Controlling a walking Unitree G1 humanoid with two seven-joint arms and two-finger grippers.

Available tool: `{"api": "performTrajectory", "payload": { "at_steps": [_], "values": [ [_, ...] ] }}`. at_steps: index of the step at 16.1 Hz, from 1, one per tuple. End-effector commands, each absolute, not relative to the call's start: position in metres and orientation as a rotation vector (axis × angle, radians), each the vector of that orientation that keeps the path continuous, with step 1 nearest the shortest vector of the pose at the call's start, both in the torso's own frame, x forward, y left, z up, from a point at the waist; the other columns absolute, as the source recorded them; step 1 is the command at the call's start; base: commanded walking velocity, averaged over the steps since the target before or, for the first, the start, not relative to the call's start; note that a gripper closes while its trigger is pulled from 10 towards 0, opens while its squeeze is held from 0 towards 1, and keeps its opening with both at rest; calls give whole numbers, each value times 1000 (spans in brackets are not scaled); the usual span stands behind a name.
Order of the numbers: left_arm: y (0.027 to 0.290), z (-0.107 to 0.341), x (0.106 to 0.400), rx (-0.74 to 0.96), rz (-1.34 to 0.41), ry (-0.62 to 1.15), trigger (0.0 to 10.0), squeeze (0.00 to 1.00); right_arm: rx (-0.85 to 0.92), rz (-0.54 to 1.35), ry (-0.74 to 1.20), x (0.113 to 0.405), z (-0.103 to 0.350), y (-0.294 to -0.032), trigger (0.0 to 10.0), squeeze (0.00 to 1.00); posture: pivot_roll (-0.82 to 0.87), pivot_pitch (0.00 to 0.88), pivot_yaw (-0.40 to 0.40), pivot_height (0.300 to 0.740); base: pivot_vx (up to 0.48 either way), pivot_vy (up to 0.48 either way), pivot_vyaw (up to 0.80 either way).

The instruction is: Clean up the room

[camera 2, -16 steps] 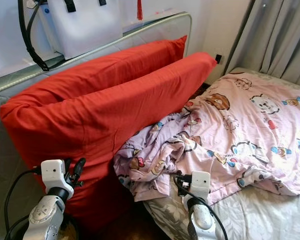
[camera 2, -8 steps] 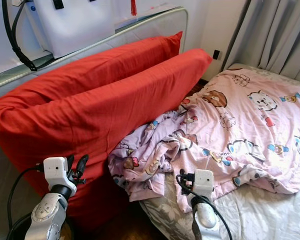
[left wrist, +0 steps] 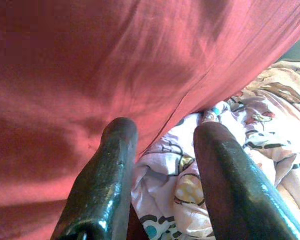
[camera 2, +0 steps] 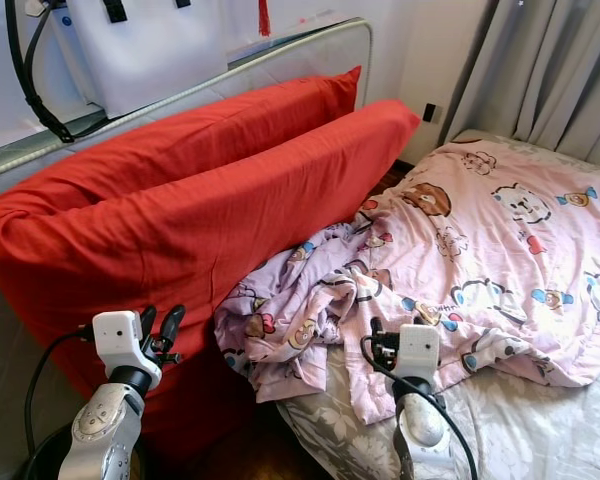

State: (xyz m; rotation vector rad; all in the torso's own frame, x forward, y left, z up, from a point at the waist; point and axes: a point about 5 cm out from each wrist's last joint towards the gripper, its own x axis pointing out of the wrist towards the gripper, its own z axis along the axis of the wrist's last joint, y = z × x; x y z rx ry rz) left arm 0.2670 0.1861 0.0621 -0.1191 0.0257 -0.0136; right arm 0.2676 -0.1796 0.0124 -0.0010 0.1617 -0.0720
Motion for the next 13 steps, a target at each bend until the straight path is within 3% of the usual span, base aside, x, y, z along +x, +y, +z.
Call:
{"api": "performTrajectory", "payload": {
  "at_steps": [1, 6, 10, 13],
  "values": [
    [189, 60, 265, -115, -4, 37, 10000, 0, -14, -71, 153, 266, 13, -182, 10000, 0, 26, 0, -2, 740, 0, 0, 0],
    [186, 57, 265, -94, -21, 50, 10000, 0, -41, -83, 177, 269, 13, -182, 10000, 0, 27, 0, -2, 735, 0, 0, 0],
    [188, 57, 264, -91, -17, 52, 10000, 0, -43, -71, 191, 267, 10, -177, 10000, 0, 25, 7, -2, 690, 0, 0, 0],
    [187, 56, 263, -88, -25, 61, 10000, 0, -32, -55, 171, 266, 11, -169, 10000, 0, 32, 16, 3, 680, 0, 0, 0]
  ]
}}
